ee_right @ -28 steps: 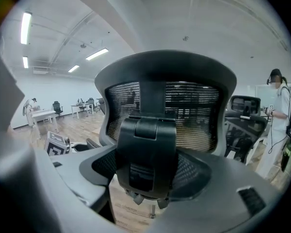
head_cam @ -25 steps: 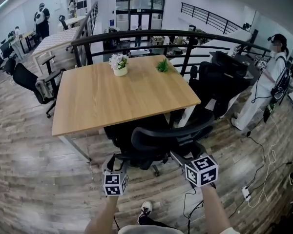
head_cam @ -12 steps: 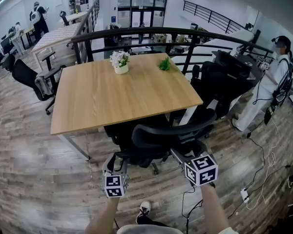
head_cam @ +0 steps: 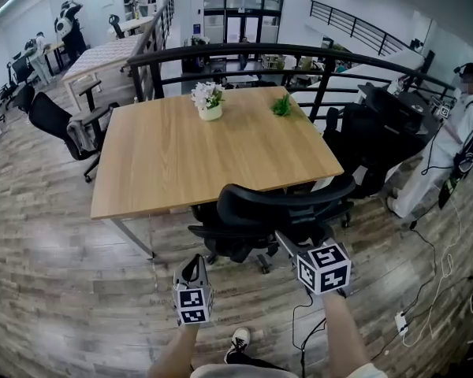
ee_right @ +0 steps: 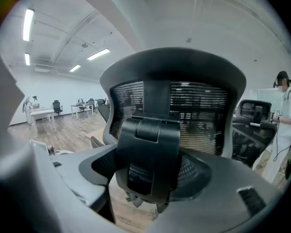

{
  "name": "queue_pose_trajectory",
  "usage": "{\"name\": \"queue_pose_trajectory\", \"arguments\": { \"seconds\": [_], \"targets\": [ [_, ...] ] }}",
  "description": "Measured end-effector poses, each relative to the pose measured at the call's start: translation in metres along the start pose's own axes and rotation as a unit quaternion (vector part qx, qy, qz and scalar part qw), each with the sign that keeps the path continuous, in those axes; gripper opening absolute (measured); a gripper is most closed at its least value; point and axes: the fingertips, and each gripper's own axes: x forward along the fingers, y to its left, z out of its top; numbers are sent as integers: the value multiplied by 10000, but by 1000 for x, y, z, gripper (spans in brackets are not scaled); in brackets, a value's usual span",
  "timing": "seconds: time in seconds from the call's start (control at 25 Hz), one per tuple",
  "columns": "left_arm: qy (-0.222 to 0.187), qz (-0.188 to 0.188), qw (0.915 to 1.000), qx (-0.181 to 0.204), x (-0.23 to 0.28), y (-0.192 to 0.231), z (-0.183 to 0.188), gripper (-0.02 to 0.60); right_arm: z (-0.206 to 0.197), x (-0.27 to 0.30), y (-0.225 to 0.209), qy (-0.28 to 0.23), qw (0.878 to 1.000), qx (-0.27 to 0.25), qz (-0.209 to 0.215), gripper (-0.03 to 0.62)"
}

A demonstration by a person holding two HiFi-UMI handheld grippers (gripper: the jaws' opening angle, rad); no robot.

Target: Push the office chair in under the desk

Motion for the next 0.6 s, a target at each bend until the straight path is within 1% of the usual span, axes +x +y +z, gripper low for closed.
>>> {"name": "queue_pose_trajectory", "arguments": {
  "seconds": [0.16,0.2,0.28,0.32,0.36,0.52,0.6],
  "targets": [
    [-73,-3,10000,-5,20,7,13,15,8,16,-13,39,10000,19,-14,333],
    [-77,-20,10000,-25,25,8,16,26,10,19,-16,49,10000,17,-2,333],
    [-55,-75,9999,-42,37,11,22,115,11,23,-19,60,10000,23,12,333],
    [-44,-98,9999,-37,42,13,25,135,12,25,-20,62,10000,28,12,333],
    [-36,-117,9999,-30,48,15,28,142,13,28,-22,63,10000,30,13,333],
    [-3,-261,9997,0,73,23,36,238,18,38,-25,65,10000,40,8,333],
    [40,-377,9993,26,86,26,36,271,20,44,-27,69,10000,59,-15,333]
  ]
}}
